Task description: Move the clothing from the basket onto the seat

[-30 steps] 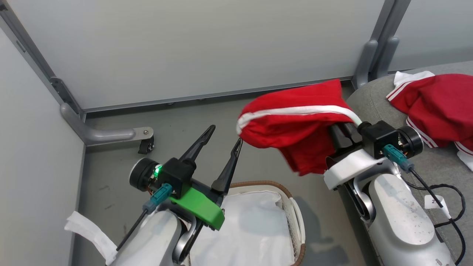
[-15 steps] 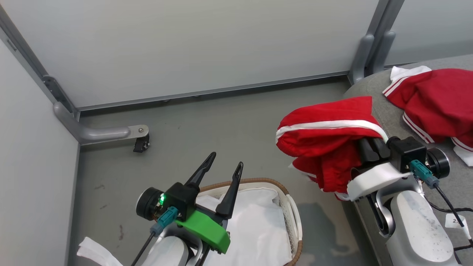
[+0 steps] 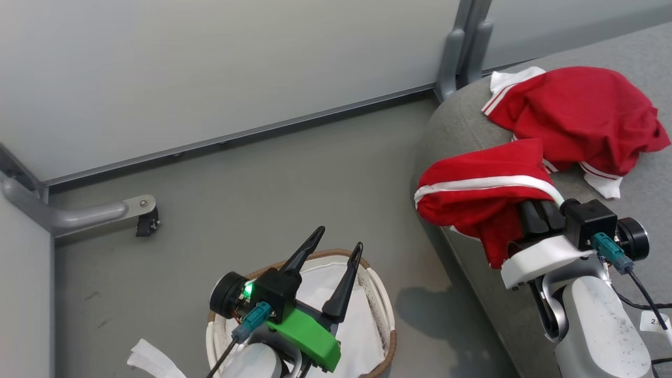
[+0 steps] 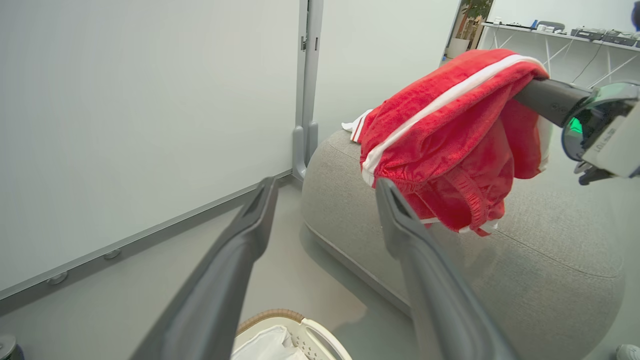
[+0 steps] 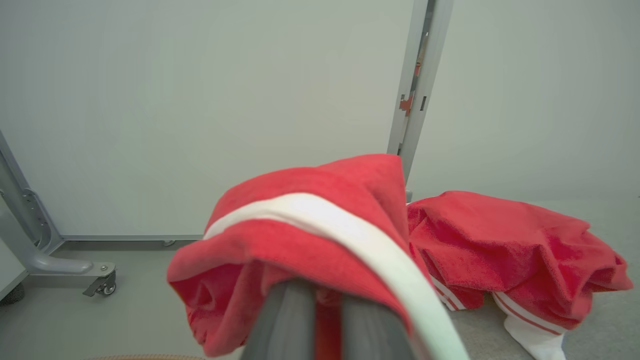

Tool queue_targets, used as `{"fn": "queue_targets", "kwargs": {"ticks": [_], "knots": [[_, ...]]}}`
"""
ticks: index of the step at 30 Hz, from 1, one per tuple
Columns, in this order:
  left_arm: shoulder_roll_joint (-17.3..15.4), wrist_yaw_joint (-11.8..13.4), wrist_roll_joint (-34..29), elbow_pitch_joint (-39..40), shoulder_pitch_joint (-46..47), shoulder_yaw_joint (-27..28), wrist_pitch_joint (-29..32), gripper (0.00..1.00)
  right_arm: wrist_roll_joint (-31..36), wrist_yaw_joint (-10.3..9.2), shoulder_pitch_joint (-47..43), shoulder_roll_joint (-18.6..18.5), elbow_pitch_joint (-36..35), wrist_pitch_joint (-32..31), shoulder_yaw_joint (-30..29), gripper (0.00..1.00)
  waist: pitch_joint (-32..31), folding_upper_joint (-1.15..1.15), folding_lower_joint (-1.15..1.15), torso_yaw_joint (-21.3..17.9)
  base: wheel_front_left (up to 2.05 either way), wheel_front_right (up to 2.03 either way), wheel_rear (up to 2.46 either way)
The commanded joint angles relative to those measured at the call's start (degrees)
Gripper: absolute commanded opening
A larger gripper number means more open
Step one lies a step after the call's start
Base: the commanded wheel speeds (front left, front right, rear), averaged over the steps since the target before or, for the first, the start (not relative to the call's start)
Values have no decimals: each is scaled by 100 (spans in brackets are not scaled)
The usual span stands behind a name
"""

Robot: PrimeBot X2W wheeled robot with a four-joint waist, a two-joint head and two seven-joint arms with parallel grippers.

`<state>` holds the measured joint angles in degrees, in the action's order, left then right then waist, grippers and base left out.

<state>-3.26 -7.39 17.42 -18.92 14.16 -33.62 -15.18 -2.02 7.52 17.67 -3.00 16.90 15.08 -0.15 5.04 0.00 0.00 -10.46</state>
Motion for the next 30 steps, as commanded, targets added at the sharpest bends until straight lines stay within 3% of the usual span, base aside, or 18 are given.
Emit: {"fn": "queue_targets", "kwargs": {"ticks": [1, 10, 21, 25, 30], "knots": [[-12, -15, -41, -7, 38, -8, 6, 100, 3, -6, -54, -5, -35, 14, -27, 0, 162, 0, 0, -455, 0, 0, 0], [-14, -15, -106, -24, 197, -97, 6, 100, -19, -7, 77, 6, -90, 14, -75, 0, 470, 0, 0, -962, 0, 0, 0], [-137, -15, -157, 43, 427, -220, 6, 100, 100, -7, 842, -91, -270, 14, -348, 0, 997, 0, 0, -786, 0, 0, 0], [-234, -15, -213, 86, 546, -239, 6, 100, 118, -7, 1542, -349, -359, 14, -522, 0, 1296, 0, 0, -641, 0, 0, 0], [-331, -15, -277, 133, 754, -275, 6, 100, 141, -7, 2585, -960, -264, 13, -668, 0, 1722, 0, 0, -419, 0, 0, 0]]}}
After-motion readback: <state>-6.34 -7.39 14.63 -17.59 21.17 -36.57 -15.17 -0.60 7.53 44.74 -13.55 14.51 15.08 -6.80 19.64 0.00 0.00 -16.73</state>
